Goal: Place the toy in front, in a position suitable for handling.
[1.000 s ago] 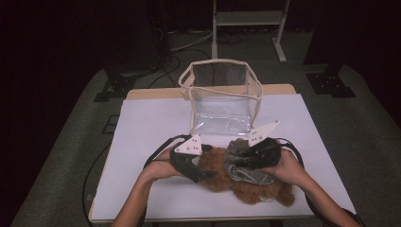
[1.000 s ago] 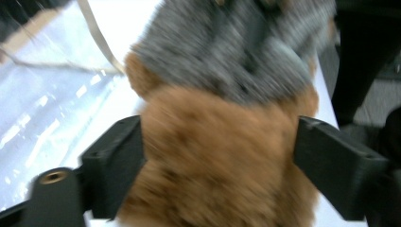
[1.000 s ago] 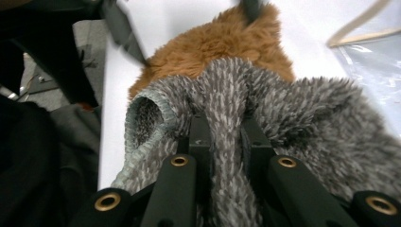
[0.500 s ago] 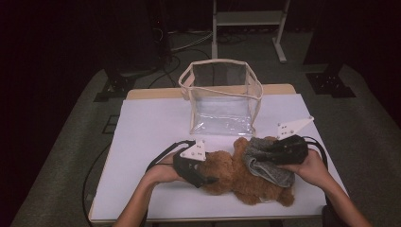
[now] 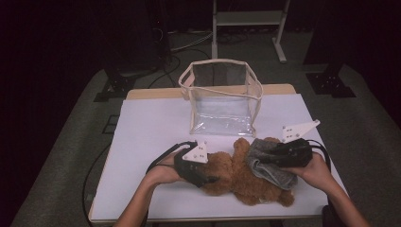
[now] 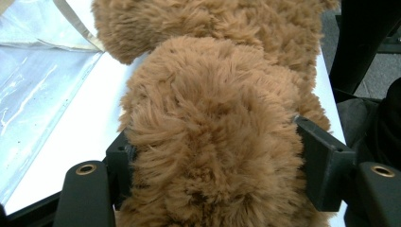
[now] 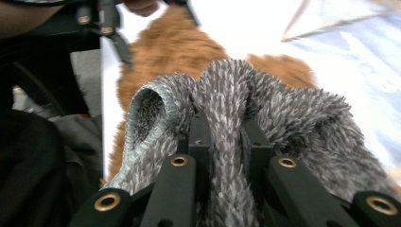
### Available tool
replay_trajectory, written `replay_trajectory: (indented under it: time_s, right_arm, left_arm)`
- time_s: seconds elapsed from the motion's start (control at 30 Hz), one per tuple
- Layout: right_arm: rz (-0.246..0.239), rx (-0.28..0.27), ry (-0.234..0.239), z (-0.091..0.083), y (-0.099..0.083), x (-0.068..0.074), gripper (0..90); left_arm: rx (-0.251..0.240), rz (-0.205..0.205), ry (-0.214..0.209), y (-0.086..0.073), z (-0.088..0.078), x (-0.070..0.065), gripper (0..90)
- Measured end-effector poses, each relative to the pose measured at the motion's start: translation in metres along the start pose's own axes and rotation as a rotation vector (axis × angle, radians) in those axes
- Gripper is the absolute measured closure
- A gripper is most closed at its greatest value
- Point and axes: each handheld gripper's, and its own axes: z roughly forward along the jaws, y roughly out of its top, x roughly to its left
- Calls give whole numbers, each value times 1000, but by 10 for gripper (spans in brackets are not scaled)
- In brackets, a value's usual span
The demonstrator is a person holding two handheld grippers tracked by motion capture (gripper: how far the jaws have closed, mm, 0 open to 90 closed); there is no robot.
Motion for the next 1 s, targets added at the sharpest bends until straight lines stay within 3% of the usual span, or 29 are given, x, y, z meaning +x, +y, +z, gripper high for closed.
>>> replay_trajectory:
  time_s: [0.17,0.2,0.33,0.43,0.6,0.63,0.7,0.87,1.0]
  right_arm:
    - [94,-31,-46,-21,-20,-23,777]
    - [94,-31,-46,-21,-20,-23,777]
    - [209,-37,-120,-43,-49,-50,777]
    - [238,-47,-132,-53,-55,-55,777]
    - [209,-68,-122,-58,-45,-50,776]
    - [176,-65,-106,-53,-32,-47,775]
    - [159,-62,-92,-49,-24,-46,775]
    - [113,-21,-52,-26,0,-45,775]
    - [93,10,0,-1,9,-38,775]
  left_arm:
    - [-16,15,15,-4,-3,-6,304]
    - [-16,15,15,-4,-3,-6,304]
    - [-12,31,17,-5,-5,-10,304]
    - [2,53,15,-4,-7,-12,304]
    - [5,59,17,-4,-8,-14,304]
    - [7,63,21,-4,-8,-16,305]
    - [11,71,22,-3,-8,-17,305]
    - [3,74,22,-5,-9,-19,306]
    - [-11,62,27,-6,-9,-19,306]
